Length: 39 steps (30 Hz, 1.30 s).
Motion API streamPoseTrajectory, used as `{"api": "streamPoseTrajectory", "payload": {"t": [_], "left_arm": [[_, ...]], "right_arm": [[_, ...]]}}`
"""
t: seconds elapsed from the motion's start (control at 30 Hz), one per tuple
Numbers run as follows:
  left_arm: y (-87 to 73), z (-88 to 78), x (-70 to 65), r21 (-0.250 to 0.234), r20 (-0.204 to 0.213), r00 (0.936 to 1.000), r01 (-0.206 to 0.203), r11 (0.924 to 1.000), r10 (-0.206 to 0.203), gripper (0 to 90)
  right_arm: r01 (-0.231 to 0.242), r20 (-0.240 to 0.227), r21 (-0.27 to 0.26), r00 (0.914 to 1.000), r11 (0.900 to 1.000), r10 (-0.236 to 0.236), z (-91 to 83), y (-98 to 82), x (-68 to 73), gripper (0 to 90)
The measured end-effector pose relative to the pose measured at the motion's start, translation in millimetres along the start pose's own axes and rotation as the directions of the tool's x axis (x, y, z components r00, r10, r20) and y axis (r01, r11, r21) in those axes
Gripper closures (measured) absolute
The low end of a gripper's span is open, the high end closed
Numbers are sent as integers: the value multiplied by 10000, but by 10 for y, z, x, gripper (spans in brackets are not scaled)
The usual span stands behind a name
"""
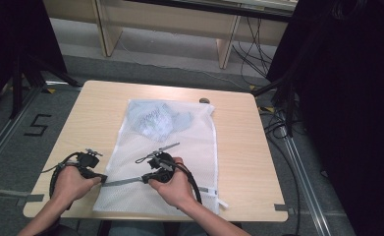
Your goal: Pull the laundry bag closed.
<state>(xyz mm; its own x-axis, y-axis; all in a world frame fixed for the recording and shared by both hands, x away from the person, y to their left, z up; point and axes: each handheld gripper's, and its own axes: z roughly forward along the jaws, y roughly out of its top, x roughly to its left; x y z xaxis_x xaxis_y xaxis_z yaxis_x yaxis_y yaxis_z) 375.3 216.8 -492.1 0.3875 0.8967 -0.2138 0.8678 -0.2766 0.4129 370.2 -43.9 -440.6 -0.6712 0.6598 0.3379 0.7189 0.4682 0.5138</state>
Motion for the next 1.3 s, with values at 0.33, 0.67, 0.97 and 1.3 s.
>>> {"api": "streamPoseTrajectory", "payload": {"t": [0.33, 0.67, 0.97, 1.3], "left_arm": [[1, -1, -1, 15, -13, 10000, -34, 10000, 34, 899], [-2, 0, -3, -2, 3, 10000, 100, 10000, -100, 899], [-2, 1, -4, -14, -7, 10000, 92, 10000, -92, 899], [-3, 0, -2, -22, -1, 10000, 59, 10000, -59, 899]], "right_arm": [[228, 72, -128, 9997, 9997, -227, -42, -14, -73, 871], [-442, 148, 162, 9989, 9989, 440, -90, -41, -89, 871], [-239, 196, -34, 9995, 9997, 240, -112, -56, -143, 871], [-464, 206, 15, 9987, 9989, 464, -146, -92, -177, 871]]}}
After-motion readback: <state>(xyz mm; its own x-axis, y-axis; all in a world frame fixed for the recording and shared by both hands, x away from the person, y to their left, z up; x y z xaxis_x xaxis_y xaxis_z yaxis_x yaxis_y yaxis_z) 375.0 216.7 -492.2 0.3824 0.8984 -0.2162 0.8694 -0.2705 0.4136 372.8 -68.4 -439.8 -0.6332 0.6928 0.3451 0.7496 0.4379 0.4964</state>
